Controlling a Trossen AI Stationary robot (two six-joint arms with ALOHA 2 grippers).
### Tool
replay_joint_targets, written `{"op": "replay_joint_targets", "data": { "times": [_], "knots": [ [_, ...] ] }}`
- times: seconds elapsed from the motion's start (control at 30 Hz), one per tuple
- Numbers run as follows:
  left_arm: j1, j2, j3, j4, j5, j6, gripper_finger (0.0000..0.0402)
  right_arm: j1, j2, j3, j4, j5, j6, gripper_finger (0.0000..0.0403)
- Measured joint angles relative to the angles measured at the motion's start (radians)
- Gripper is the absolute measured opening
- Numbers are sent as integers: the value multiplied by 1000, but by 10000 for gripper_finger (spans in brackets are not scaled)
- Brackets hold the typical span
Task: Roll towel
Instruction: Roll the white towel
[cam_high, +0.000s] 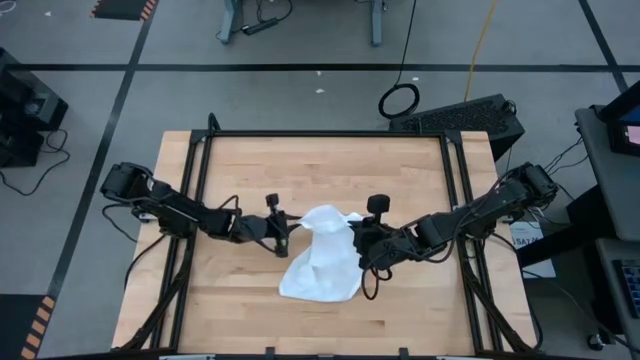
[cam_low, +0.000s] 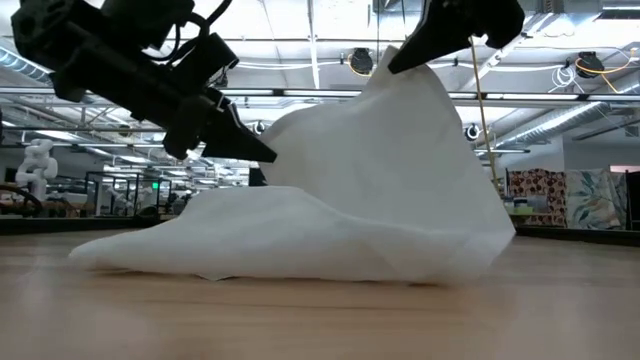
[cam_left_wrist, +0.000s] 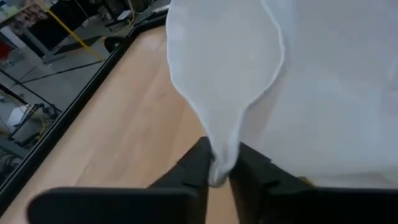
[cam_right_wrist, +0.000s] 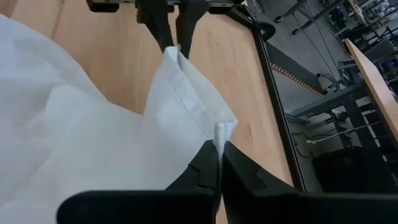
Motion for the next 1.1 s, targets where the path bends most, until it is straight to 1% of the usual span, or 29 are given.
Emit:
{"op": "replay_joint_targets", "data": {
  "times": [0.07,0.13,0.23,0.3,0.37,0.43,0.5,0.63,0.73,0.8,0.93,1.0,1.1],
  "knots": [
    [5,0,0,7,15,-8,33,0,0,0,0,0,-4,0],
    [12,0,0,6,15,-21,22,0,0,0,0,-1,-8,0],
    [24,-15,0,2,11,-26,15,1,0,0,1,1,-18,0],
    [30,-53,0,1,1,-26,14,0,-5,0,8,12,-24,0],
    [32,-116,0,6,-11,-16,14,0,-23,0,18,40,-36,0],
    [33,-200,4,3,-13,25,14,-2,-56,0,38,80,-71,0],
    [34,-293,16,6,-14,80,14,-9,-100,0,77,91,-127,0],
    [33,-456,51,8,-15,199,14,-31,-197,1,211,84,-288,0],
    [35,-544,82,8,-13,272,14,-50,-254,2,340,71,-433,0],
    [34,-582,105,4,2,299,14,-67,-282,2,434,12,-520,0],
    [35,-609,136,30,55,382,14,-123,-312,2,662,-184,-667,0],
    [34,-608,142,57,83,414,14,-152,-315,2,753,-257,-697,0],
    [34,-608,152,77,120,419,14,-187,-315,1,810,-319,-675,0]
  ]
}}
